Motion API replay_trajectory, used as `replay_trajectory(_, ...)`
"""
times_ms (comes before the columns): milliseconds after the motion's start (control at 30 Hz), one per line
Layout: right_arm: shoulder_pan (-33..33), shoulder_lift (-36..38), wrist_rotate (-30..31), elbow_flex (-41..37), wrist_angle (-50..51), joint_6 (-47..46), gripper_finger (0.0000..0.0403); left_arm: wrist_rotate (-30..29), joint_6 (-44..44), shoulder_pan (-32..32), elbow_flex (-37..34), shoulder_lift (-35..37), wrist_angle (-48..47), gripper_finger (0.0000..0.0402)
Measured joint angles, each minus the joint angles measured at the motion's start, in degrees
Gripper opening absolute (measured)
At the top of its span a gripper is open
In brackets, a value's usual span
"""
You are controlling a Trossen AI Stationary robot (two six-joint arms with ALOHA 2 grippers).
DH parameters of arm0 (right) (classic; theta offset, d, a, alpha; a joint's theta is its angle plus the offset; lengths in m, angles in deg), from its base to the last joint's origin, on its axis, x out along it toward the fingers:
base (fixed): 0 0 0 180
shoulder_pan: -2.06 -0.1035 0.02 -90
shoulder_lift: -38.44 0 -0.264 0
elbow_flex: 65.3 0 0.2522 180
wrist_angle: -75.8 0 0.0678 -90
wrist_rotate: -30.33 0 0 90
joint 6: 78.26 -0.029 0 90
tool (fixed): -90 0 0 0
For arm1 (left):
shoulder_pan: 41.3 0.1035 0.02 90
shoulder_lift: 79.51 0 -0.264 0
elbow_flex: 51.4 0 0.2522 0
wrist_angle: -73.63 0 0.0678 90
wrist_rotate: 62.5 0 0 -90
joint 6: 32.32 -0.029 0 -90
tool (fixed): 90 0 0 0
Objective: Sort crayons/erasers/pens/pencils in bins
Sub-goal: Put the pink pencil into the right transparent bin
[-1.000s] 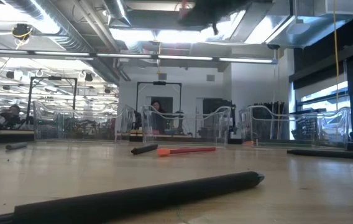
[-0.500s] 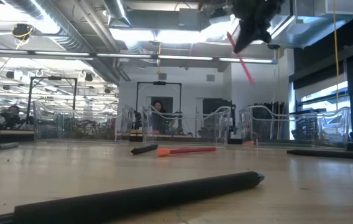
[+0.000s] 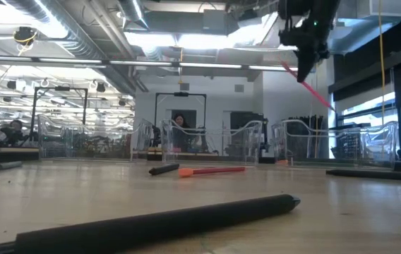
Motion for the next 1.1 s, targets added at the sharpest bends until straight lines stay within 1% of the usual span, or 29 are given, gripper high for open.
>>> replay_trajectory(200, 3.17, -4.66, -0.04, -0.02, -0.02, 5.54, 0.0035, -0.02, 0.57, 0.02, 0.02, -0.21, 2.90, 0.0113)
replay_trajectory(333, 4.94, -8.65, 0.04, -0.05, 2.07, 8.69, 0.0035, -0.02, 1.93, 0.02, 0.00, -0.22, 4.09, 0.0113)
replay_trajectory(533, 6.96, -14.05, 0.01, -0.17, 3.92, 9.58, 0.0035, -0.03, 2.14, 0.02, 0.00, -0.21, 4.11, 0.0113)
replay_trajectory(633, 7.38, -16.21, 0.00, -1.87, 4.87, 10.61, 0.0035, -0.02, 2.78, 0.04, 0.01, -0.21, 4.11, 0.0113)
replay_trajectory(900, 7.38, -17.47, -0.05, -7.98, -0.53, 11.94, 0.0035, -0.04, 3.12, 0.04, 0.01, -0.21, 4.10, 0.0113)
replay_trajectory(1100, 7.42, -17.47, -0.03, -8.85, -2.05, 11.94, 0.0035, -0.04, 3.12, 0.04, 0.00, -0.21, 4.09, 0.0113)
